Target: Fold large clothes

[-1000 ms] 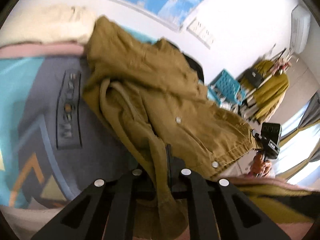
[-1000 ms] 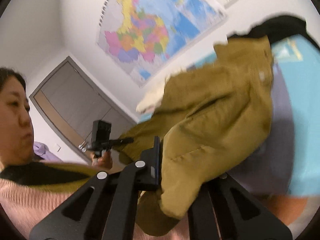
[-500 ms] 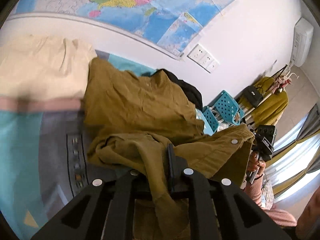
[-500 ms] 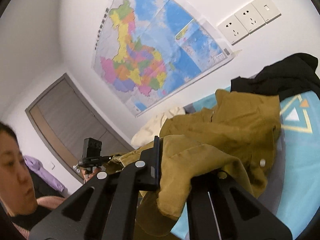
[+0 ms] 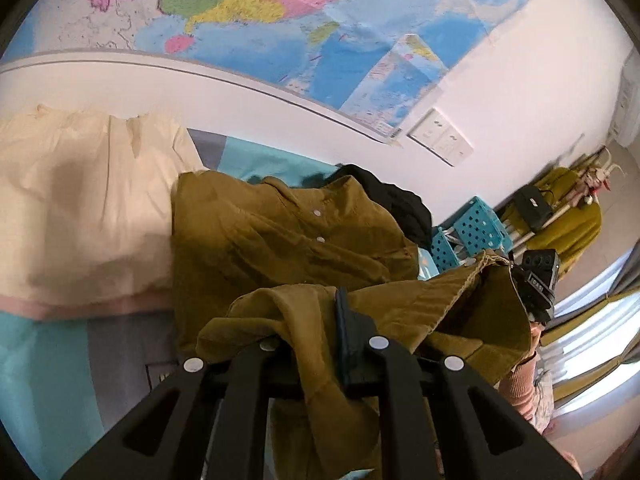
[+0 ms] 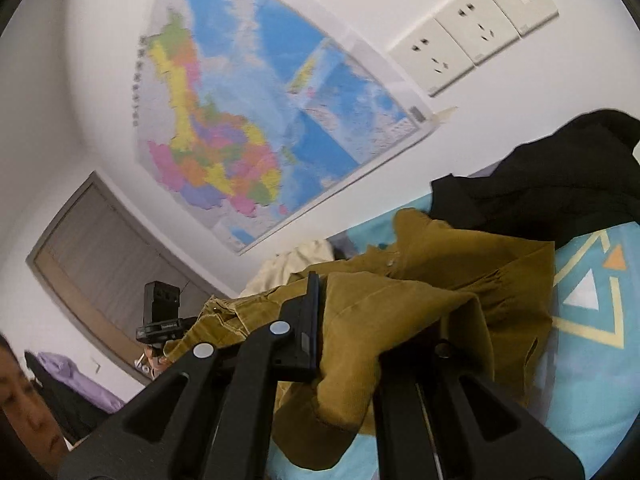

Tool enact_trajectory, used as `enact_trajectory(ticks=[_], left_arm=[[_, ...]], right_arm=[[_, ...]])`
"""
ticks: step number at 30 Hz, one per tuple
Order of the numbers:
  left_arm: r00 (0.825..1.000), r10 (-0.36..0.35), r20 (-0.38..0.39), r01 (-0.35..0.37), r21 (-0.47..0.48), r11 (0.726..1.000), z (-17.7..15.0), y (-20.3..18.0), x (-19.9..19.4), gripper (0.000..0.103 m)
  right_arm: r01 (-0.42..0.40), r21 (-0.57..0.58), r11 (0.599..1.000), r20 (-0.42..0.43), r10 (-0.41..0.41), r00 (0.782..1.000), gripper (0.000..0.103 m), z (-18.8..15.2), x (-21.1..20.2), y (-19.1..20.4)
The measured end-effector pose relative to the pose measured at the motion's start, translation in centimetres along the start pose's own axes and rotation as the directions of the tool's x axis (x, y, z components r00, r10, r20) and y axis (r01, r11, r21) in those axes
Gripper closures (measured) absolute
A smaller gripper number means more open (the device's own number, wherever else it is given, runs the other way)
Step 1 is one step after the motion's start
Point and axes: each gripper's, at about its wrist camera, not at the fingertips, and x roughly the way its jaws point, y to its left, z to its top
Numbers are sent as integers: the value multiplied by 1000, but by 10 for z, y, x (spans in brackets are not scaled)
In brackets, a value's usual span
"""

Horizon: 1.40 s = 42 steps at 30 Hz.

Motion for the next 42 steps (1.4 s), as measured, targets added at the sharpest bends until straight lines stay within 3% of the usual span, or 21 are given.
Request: enact_trajectory(ticks=[7,13,19,30,32,34,38,40,42], left_arm=[[999,20,-33,-21,-46,999,33,22,36,91],[997,53,-61,-58,-78,995,48,37,61,91],[988,127,-88,-132,-53,990,64,45,88,90],[976,171,-136,-185,-97,978,80,73,125,90],[975,169,-145,-185,-107,977,82,77,129,90],[975,163,-151,-181,-115,977,83,80,131,90],[976,151,-158,-173,-135,976,85,86,134,90],[976,149,-159,-172,-142,975,85,87,135,90],[976,144,-161,-168,-148,975,85,90,134,90]], right_arm=[[50,66,997,-45,-47,998,98,21,34,-37],[85,121,989,-81,-76,994,98,32,61,-65],[123,162,979,-112,-106,988,98,39,84,-91],[186,242,952,-164,-149,975,96,43,117,-129],[183,248,951,-160,-146,976,90,43,118,-130],[162,266,950,-136,-130,982,72,44,112,-130],[144,247,958,-94,-124,988,58,47,96,-116],[144,225,964,-79,-129,989,37,46,88,-104],[154,170,973,-71,-144,987,34,40,81,-87]])
